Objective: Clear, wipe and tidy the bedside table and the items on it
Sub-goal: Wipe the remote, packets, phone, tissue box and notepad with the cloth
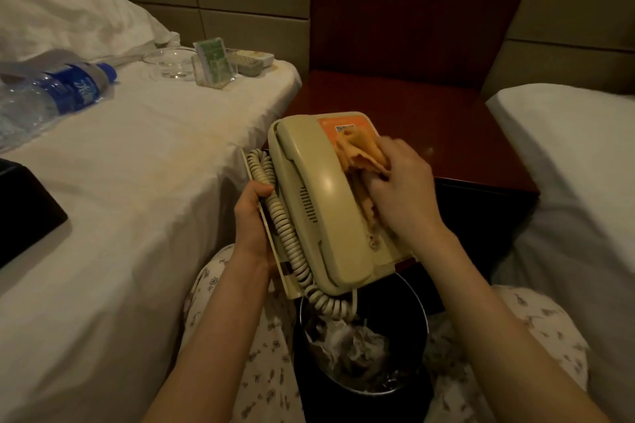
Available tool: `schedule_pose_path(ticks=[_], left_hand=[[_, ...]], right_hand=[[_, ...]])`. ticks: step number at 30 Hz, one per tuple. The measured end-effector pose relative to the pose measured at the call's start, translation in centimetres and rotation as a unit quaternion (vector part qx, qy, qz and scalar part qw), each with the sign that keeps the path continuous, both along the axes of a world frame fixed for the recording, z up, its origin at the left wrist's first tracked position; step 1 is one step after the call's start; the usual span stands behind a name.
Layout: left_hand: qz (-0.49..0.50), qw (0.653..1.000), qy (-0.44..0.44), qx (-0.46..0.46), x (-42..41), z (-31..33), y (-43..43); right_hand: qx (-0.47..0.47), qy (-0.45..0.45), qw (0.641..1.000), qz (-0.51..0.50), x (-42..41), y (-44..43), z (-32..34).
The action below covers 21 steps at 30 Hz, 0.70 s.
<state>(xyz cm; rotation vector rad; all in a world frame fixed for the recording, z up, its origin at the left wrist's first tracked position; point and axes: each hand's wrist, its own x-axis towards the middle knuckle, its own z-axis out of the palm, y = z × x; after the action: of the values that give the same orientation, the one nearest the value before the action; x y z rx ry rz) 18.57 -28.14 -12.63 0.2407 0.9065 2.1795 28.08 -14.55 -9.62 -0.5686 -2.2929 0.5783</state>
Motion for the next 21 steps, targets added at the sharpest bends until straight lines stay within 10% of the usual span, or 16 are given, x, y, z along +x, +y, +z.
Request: schedule_pose_path(ticks=[21], left_hand=[[-0.047,0.997,0.012,-0.052,0.9,-1.0,1.1]], right_hand=[[-0.167,0.094,0.973,-0.129,3.9,1.8,-2.2]])
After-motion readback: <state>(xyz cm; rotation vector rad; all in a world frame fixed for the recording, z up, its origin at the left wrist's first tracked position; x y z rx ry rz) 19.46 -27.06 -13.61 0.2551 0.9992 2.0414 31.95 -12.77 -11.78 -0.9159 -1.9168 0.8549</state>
